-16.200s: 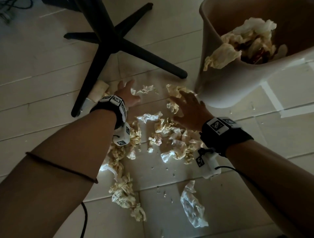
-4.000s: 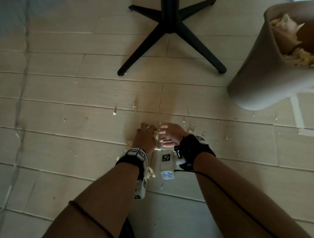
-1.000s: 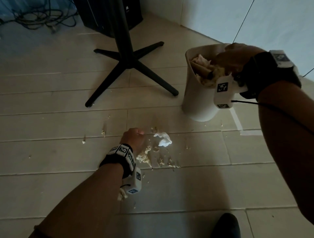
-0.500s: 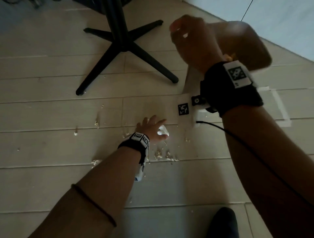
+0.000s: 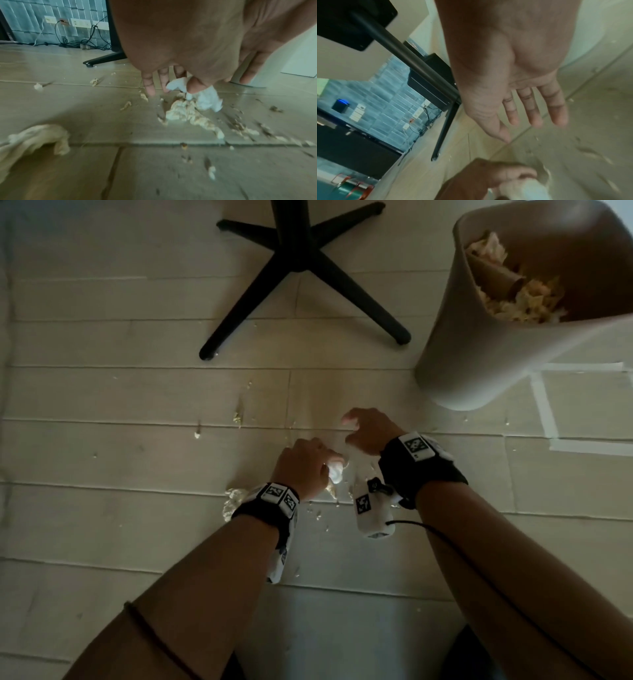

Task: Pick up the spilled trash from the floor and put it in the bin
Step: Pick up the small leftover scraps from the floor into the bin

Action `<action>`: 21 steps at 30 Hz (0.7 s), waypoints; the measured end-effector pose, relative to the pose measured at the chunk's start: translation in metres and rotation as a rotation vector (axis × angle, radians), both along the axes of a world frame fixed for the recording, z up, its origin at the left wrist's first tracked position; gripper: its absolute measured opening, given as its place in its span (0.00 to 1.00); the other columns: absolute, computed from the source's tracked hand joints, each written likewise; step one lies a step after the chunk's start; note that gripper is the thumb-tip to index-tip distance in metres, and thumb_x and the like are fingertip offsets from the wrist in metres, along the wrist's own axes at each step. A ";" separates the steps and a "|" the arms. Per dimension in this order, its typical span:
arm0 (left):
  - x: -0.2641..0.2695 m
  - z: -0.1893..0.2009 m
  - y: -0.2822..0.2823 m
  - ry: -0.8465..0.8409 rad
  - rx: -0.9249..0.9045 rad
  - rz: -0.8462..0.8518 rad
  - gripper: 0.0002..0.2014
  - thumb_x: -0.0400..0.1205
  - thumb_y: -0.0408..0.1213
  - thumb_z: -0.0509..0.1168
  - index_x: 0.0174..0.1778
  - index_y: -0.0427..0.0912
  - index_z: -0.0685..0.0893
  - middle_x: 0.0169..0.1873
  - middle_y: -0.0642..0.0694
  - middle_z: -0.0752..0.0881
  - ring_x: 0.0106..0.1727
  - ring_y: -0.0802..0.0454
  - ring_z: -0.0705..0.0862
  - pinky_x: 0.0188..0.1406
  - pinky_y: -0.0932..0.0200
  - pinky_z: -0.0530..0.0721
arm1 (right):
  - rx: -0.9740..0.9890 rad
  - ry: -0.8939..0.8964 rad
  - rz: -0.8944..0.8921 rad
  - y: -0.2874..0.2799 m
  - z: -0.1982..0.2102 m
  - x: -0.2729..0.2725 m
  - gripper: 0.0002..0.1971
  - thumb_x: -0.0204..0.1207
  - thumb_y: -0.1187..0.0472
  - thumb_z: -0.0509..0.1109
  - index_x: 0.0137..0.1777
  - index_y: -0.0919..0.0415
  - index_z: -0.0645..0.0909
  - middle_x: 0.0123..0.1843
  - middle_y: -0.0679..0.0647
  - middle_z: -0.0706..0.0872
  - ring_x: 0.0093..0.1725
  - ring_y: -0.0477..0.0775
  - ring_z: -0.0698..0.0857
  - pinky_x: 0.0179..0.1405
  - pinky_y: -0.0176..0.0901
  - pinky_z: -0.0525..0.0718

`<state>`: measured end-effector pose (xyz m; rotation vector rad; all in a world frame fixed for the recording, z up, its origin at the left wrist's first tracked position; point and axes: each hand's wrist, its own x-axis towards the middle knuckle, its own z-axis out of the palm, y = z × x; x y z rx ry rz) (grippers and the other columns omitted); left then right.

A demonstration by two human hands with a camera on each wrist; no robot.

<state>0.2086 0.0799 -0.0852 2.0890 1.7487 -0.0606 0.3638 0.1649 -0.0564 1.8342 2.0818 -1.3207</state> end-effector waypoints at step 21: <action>-0.095 -0.003 0.008 -0.134 0.043 0.481 0.18 0.77 0.34 0.67 0.62 0.51 0.87 0.59 0.41 0.86 0.60 0.36 0.84 0.58 0.41 0.85 | 0.015 0.001 -0.055 -0.061 -0.038 -0.084 0.28 0.74 0.67 0.70 0.74 0.48 0.74 0.71 0.56 0.70 0.65 0.64 0.81 0.62 0.49 0.81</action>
